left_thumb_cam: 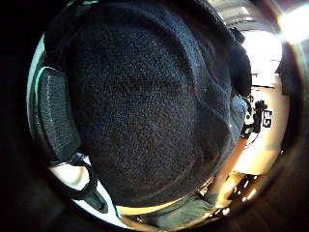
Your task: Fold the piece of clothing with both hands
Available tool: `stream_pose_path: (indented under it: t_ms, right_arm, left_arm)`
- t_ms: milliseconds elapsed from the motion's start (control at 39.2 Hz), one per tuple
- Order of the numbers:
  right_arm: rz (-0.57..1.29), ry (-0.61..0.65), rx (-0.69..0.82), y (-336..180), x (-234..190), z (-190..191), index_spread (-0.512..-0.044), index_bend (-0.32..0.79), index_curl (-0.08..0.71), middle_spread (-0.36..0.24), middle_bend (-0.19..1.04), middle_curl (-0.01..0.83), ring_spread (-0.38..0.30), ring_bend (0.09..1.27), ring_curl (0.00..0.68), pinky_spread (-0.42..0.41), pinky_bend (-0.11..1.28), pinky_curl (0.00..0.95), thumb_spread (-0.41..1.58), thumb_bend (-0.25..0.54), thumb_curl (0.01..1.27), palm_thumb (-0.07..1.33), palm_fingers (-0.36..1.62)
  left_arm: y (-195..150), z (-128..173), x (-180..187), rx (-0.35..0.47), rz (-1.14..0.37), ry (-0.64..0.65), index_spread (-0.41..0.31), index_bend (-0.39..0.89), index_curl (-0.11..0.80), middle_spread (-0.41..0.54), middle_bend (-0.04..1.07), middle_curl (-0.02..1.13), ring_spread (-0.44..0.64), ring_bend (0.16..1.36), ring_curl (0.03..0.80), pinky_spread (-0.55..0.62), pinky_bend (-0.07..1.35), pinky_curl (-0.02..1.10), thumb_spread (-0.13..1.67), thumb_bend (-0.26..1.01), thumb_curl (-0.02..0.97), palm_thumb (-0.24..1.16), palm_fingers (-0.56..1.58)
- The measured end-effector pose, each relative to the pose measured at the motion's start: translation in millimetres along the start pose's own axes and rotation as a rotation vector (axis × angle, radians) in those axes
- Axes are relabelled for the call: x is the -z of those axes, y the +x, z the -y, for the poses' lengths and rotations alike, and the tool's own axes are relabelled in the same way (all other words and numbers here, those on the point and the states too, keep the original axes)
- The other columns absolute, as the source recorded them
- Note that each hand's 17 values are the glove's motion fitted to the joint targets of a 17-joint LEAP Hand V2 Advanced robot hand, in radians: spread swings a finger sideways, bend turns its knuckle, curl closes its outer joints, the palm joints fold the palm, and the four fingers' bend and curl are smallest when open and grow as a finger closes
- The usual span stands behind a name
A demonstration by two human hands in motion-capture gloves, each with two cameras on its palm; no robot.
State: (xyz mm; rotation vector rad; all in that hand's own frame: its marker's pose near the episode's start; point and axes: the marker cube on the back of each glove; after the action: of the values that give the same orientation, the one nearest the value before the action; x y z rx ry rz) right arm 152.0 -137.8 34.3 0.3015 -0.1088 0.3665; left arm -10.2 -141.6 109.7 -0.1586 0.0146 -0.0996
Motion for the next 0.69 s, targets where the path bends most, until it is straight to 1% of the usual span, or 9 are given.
stream_pose_path:
  t_ms: [77,153,204,281,332,460,536,587,690]
  right_arm:
    - [-0.071,-0.032,0.009,-2.4,9.2,-5.5,-0.347,0.17,0.336,-0.176,0.19,0.326,-0.228,0.51,0.372,-0.243,0.63,0.329,0.90,0.021,0.58,1.08,1.06]
    - [-0.137,-0.046,0.014,-10.2,21.5,-6.7,-0.337,0.15,0.344,-0.182,0.17,0.333,-0.245,0.52,0.385,-0.268,0.63,0.337,0.85,0.001,0.59,1.08,1.10]
    - [-0.156,0.034,0.034,-20.8,33.4,4.9,-0.334,0.15,0.350,-0.186,0.17,0.338,-0.251,0.53,0.393,-0.278,0.62,0.344,0.82,-0.010,0.60,1.09,1.12]
    - [-0.153,0.253,0.071,-41.2,54.7,36.0,-0.331,0.15,0.354,-0.189,0.16,0.342,-0.258,0.52,0.397,-0.290,0.62,0.348,0.78,-0.018,0.61,1.09,1.13]
    - [-0.133,0.327,0.085,-56.8,65.5,48.7,-0.330,0.15,0.356,-0.191,0.16,0.345,-0.261,0.51,0.398,-0.299,0.62,0.351,0.77,-0.021,0.62,1.09,1.13]
    - [-0.071,0.197,0.104,-91.8,54.9,52.9,-0.327,0.14,0.358,-0.193,0.16,0.348,-0.269,0.50,0.402,-0.308,0.61,0.353,0.73,-0.023,0.63,1.09,1.14]
    - [-0.003,0.205,0.154,-124.9,63.2,48.0,-0.326,0.15,0.359,-0.193,0.15,0.348,-0.270,0.50,0.403,-0.313,0.61,0.356,0.72,-0.020,0.64,1.09,1.14]
    - [0.030,0.223,0.208,-150.4,68.2,43.0,-0.325,0.15,0.360,-0.194,0.15,0.348,-0.271,0.50,0.405,-0.315,0.61,0.358,0.73,-0.022,0.64,1.09,1.14]
    - [0.039,0.258,0.324,-199.7,68.9,31.6,-0.325,0.15,0.361,-0.195,0.15,0.348,-0.273,0.49,0.404,-0.317,0.62,0.363,0.74,-0.016,0.64,1.10,1.14]
  left_arm:
    - [3.4,1.0,0.6,-0.011,-0.007,0.011,-0.133,0.16,0.404,-0.028,0.17,0.35,0.19,0.46,0.353,0.30,0.46,0.40,1.62,0.06,0.201,0.37,0.33]
    - [8.8,1.4,0.7,-0.011,-0.014,0.013,-0.133,0.16,0.404,-0.029,0.17,0.35,0.19,0.46,0.351,0.30,0.46,0.40,1.62,0.07,0.199,0.37,0.33]
    - [13.2,3.1,0.8,-0.005,-0.012,0.022,-0.133,0.16,0.404,-0.029,0.17,0.35,0.20,0.46,0.351,0.30,0.46,0.40,1.62,0.07,0.198,0.37,0.33]
    - [21.3,9.1,2.0,-0.002,-0.009,0.055,-0.133,0.16,0.405,-0.030,0.17,0.35,0.20,0.46,0.349,0.30,0.46,0.40,1.62,0.08,0.197,0.36,0.33]
    - [28.0,11.9,2.4,0.004,-0.011,0.064,-0.132,0.17,0.405,-0.030,0.17,0.35,0.20,0.46,0.349,0.30,0.46,0.40,1.62,0.09,0.196,0.36,0.33]
    - [41.7,15.8,2.6,0.043,-0.005,0.063,-0.133,0.17,0.409,-0.030,0.17,0.35,0.20,0.46,0.346,0.30,0.46,0.40,1.62,0.11,0.195,0.35,0.34]
    - [46.8,17.8,4.1,0.043,-0.017,0.070,-0.133,0.17,0.411,-0.030,0.17,0.36,0.20,0.46,0.344,0.31,0.46,0.40,1.62,0.12,0.195,0.35,0.33]
    - [51.1,18.0,6.1,0.011,-0.072,0.063,-0.133,0.17,0.412,-0.030,0.17,0.36,0.21,0.45,0.342,0.31,0.46,0.40,1.62,0.12,0.194,0.35,0.33]
    - [53.4,18.7,14.0,-0.074,-0.283,0.010,-0.136,0.18,0.417,-0.034,0.18,0.36,0.21,0.45,0.337,0.31,0.44,0.39,1.61,0.14,0.199,0.35,0.34]
